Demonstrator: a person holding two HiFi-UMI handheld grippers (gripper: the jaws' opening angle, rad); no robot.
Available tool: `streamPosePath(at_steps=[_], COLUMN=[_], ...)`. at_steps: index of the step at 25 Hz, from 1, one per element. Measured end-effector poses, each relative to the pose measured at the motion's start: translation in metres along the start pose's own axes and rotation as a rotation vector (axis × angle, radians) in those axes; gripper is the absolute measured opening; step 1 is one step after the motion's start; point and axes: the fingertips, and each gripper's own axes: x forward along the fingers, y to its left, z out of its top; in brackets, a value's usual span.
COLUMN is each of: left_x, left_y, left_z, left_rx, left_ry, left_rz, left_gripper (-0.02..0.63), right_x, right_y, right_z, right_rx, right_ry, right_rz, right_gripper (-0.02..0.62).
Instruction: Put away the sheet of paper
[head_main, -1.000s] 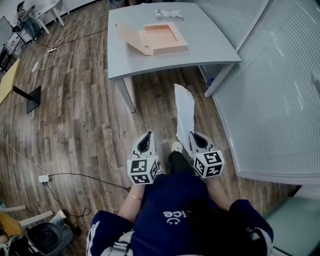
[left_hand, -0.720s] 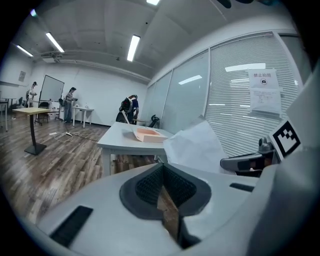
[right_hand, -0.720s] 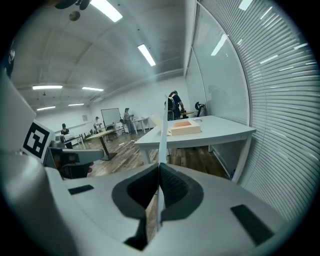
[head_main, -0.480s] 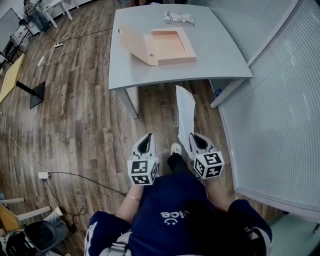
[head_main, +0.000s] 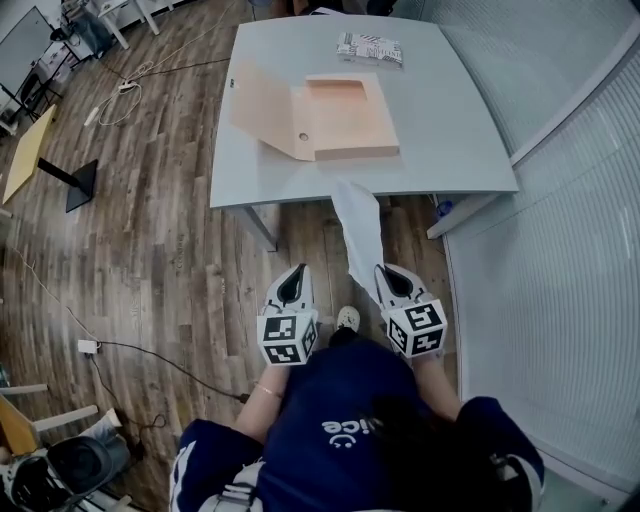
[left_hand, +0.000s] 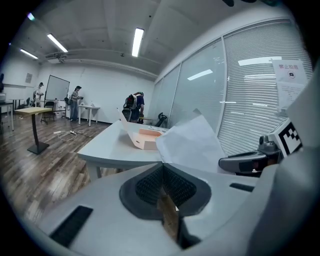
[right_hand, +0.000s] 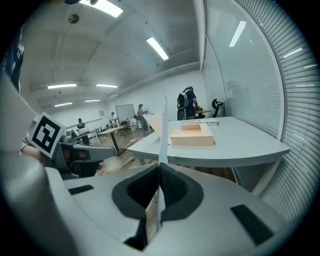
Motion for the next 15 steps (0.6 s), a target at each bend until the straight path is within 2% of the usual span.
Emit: streamPosePath(at_steps=[3,10,15], left_x=[0.022,0.065,0.087], left_y=[0.001,-0.003,0.001], left_z=[-0.001,0.007,0.014], left_rx=[-0.027,-0.032,-0.038], left_ry=[0.011,0.021,0.023], left_rz=[0.026,0.072,0.075], left_gripper=[0.005,0.005,0.005], right_x=[0.012,0.037,0.054], right_y=[-0.016,-0.053,-0.071], right_z=[0.006,0.022,0.028], right_rx=[-0.006,-0.021,0.021], right_ry=[-0.003,0.001,0.01], right_rz=[0.029,0.068,0.055], right_gripper=[0.008,0.008,0.008])
